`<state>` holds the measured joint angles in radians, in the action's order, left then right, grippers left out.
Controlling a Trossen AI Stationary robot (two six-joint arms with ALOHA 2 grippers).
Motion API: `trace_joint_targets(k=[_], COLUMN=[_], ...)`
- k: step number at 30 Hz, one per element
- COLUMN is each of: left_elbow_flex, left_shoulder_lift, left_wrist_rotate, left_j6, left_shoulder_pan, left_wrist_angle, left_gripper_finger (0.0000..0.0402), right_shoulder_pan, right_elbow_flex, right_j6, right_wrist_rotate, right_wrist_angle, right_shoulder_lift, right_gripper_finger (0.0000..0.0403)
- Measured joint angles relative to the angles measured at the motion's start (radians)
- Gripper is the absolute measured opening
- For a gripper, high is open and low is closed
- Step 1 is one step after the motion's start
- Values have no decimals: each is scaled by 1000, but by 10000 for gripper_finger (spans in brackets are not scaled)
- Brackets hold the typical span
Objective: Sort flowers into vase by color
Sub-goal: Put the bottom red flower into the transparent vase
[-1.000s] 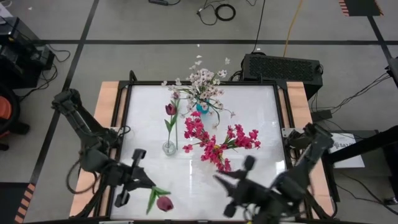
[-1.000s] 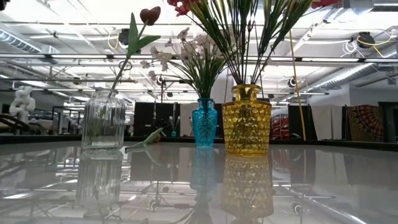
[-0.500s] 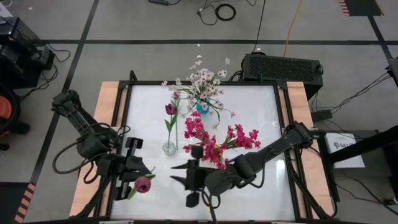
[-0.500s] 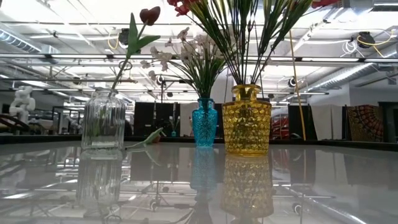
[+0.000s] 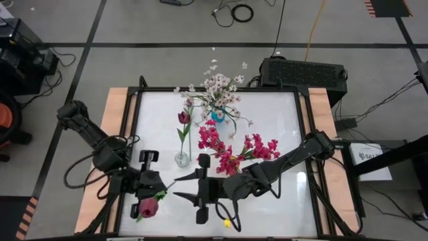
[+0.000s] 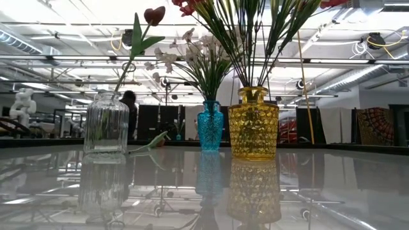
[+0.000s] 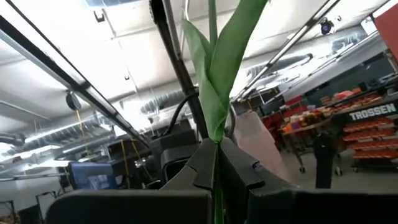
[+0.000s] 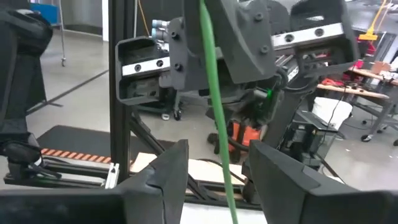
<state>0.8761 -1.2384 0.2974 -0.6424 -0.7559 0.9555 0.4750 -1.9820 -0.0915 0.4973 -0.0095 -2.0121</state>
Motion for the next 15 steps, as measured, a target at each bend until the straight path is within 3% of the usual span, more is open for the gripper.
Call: trace_joint_targets(k=[15], left_elbow_flex=[0], left_shoulder_lift=[-19], left_wrist_rotate=[-34], left_j6=[9], left_shoulder_pan=[40], left_wrist_angle=[5], left_gripper_finger=[12], right_shoulder_pan=[-29], right_elbow_flex=[0], right_j6=[-1], right_wrist_rotate=[-51], right_wrist_angle=[-16], right_shoulder_lift=[0], right_gripper_finger=[163])
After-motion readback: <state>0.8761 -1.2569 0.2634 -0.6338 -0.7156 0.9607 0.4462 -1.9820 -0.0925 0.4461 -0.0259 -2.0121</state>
